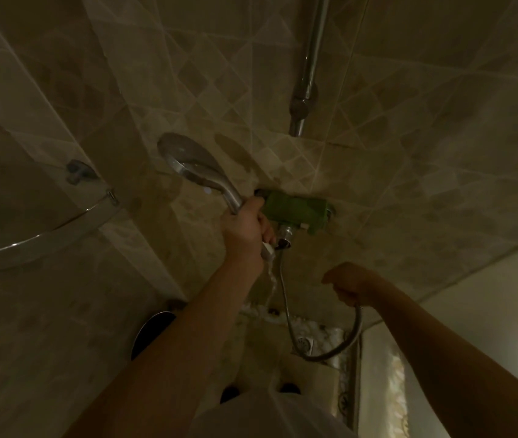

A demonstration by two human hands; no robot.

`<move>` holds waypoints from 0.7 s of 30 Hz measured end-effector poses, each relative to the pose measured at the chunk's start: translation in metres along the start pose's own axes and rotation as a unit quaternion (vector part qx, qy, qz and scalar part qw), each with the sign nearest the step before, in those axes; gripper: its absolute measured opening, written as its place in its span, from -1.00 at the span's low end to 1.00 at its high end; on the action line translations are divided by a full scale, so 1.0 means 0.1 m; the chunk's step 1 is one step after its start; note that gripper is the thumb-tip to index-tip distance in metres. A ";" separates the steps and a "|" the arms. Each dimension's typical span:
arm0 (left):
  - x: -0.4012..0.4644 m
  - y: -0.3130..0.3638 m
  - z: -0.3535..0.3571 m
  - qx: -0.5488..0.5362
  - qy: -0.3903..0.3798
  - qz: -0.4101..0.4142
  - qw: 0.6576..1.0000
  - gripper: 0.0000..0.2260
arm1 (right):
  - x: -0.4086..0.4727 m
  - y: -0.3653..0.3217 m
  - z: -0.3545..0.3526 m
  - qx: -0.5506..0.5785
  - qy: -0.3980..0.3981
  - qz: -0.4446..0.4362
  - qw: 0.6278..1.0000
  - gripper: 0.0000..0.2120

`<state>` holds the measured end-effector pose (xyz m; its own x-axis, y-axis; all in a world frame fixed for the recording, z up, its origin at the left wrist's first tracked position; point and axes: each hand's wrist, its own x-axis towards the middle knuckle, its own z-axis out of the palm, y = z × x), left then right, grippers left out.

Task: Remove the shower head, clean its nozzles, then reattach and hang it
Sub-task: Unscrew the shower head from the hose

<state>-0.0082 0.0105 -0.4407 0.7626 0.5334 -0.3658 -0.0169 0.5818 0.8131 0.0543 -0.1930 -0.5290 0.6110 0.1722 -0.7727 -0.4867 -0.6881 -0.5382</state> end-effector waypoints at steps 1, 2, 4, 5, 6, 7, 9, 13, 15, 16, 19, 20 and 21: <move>0.00 -0.03 -0.01 0.005 0.002 -0.001 1.000 -0.61 | 0.00 0.00 0.00 -0.028 -0.001 0.000 1.000 -0.90; 0.00 -0.04 -0.01 0.009 0.003 -0.002 1.000 -0.61 | 0.01 -0.01 0.00 -0.043 0.001 -0.001 0.999 -0.90; 0.00 -0.06 -0.01 0.012 0.003 -0.005 1.000 -0.63 | 0.00 -0.04 -0.01 -0.056 0.011 -0.008 0.998 -0.89; 0.00 -0.06 -0.01 0.010 0.002 -0.006 1.000 -0.63 | -0.01 -0.06 -0.01 -0.054 0.016 -0.009 0.998 -0.88; 0.00 -0.05 0.00 0.009 0.001 -0.006 1.000 -0.62 | -0.02 -0.08 -0.01 -0.053 0.019 -0.012 0.998 -0.86; -0.01 -0.04 0.01 0.007 0.001 -0.004 1.000 -0.59 | -0.03 -0.10 -0.02 -0.052 0.020 -0.016 0.998 -0.84; -0.01 -0.02 0.04 -0.002 0.003 0.014 1.000 -0.55 | -0.06 -0.12 -0.04 -0.048 0.019 -0.027 0.998 -0.84; -0.01 0.04 0.07 -0.017 0.009 0.064 0.998 -0.63 | -0.11 -0.13 -0.11 -0.031 0.037 -0.058 0.997 -0.89; 0.00 0.07 0.08 -0.011 0.005 0.069 0.998 -0.65 | -0.14 -0.18 -0.15 -0.021 0.055 -0.087 0.994 -0.91; 0.00 0.07 0.10 -0.007 -0.001 0.073 0.997 -0.63 | -0.16 -0.22 -0.16 -0.014 0.061 -0.103 0.993 -0.91; -0.03 0.12 0.16 0.001 -0.015 0.081 0.997 -0.61 | -0.28 -0.40 -0.21 0.010 0.064 -0.154 0.986 -0.84; -0.03 0.16 0.21 0.001 -0.024 0.085 0.996 -0.65 | -0.34 -0.48 -0.23 0.016 0.065 -0.174 0.982 -0.82; -0.04 0.20 0.28 0.004 -0.035 0.089 0.995 -0.68 | -0.41 -0.58 -0.25 0.020 0.069 -0.197 0.978 -0.80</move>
<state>0.0065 0.0034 -0.4102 0.7915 0.5829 -0.1839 -0.1502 0.4772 0.8659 0.0731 -0.1778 -0.4575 0.8329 0.3196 -0.4517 -0.2196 -0.5584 -0.8000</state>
